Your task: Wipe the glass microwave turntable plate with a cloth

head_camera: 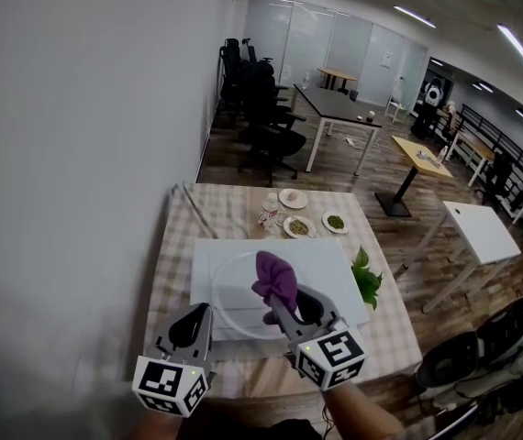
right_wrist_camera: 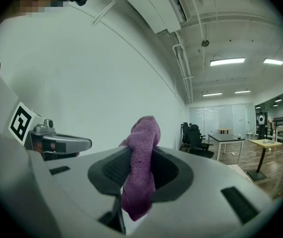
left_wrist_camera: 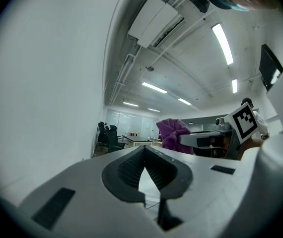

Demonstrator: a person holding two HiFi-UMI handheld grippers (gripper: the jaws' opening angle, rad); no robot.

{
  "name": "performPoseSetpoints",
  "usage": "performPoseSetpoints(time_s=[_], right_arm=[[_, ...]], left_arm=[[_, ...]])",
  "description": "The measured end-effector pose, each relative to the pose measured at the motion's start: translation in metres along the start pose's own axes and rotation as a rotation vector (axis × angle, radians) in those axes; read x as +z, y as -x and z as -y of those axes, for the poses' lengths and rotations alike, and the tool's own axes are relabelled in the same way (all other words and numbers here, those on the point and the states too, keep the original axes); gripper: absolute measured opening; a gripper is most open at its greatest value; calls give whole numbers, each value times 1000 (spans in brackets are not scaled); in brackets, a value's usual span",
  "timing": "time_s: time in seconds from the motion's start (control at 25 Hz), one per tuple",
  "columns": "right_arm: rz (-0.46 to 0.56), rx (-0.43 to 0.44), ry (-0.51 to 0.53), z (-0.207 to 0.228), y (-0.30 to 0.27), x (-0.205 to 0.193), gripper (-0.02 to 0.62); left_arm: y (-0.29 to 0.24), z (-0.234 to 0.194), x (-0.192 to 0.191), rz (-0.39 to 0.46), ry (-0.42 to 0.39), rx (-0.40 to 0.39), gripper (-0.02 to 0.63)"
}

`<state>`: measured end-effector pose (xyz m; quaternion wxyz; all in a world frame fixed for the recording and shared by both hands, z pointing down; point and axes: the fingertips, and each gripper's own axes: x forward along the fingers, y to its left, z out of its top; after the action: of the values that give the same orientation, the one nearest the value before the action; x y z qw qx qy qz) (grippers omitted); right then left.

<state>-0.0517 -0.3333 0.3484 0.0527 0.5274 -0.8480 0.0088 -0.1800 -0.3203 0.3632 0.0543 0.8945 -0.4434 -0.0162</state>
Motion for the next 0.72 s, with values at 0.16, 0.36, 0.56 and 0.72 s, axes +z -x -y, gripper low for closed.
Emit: performPoseSetpoints(time_s=[0.16,0.36,0.56,0.72], right_arm=[[-3,11,25,13,-34,-15,107],[-17,59,61,33,-62,-24,107],[-36,110,79,44,-83,-23,107],[-66,152,105,56,-98,-30,107]], left_arm=[[-24,-17,-32,-31,5,3,8],[-47,-15,-63,-103,-38,28,8],[-56,-9,-66,-137,-79,27,8],[-64,-4,-80,-193,-177,4,8]])
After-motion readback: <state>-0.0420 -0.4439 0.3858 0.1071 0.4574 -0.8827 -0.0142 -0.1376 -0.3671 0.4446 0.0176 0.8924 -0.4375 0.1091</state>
